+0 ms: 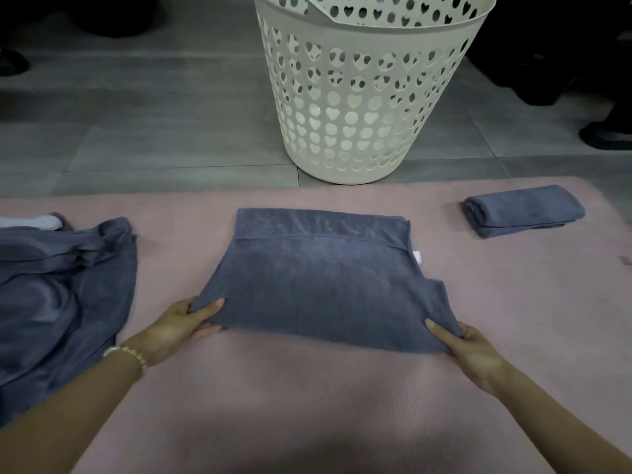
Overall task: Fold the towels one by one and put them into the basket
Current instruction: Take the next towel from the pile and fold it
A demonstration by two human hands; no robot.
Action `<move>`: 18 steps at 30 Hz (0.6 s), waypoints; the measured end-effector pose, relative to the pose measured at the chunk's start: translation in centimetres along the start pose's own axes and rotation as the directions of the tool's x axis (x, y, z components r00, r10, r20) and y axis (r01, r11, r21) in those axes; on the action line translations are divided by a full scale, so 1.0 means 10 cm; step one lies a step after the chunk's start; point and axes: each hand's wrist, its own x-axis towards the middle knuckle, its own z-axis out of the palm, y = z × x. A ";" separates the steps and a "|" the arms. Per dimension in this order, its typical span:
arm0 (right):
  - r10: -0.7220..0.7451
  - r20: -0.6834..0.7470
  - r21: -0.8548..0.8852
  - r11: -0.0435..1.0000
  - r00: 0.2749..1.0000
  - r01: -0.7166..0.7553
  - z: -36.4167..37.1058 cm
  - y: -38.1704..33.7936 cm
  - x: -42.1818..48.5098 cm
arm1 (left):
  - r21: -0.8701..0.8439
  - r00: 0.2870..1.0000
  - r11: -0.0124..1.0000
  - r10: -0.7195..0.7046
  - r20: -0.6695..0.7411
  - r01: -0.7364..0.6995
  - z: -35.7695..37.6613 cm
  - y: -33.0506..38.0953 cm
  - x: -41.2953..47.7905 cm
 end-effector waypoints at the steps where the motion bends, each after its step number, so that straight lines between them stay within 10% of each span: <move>1: 0.027 0.042 -0.031 0.999 0.999 -0.025 -0.04 0.08 -0.08 | 0.061 0.995 0.996 -0.070 0.070 0.066 -0.09 -0.07 -0.07; 5: 0.111 0.061 -0.311 0.946 0.992 -0.087 -0.01 0.32 -0.17 | 0.415 0.950 0.891 -0.271 0.158 0.185 -0.26 -0.33 -0.18; 8: -0.036 -0.112 -0.516 0.856 0.993 -0.027 0.05 0.28 -0.03 | 0.817 0.997 0.572 0.070 0.041 -0.074 -0.28 -0.26 0.01; 11: -0.109 -0.211 -0.508 0.861 0.971 -0.014 0.09 0.20 0.16 | 0.883 0.917 0.413 0.396 0.048 -0.224 -0.14 -0.16 0.23; 18: -0.223 -0.278 -0.381 0.918 0.934 0.106 0.13 0.20 0.22 | 0.969 0.906 -0.015 0.350 0.237 -0.247 0.12 -0.08 0.45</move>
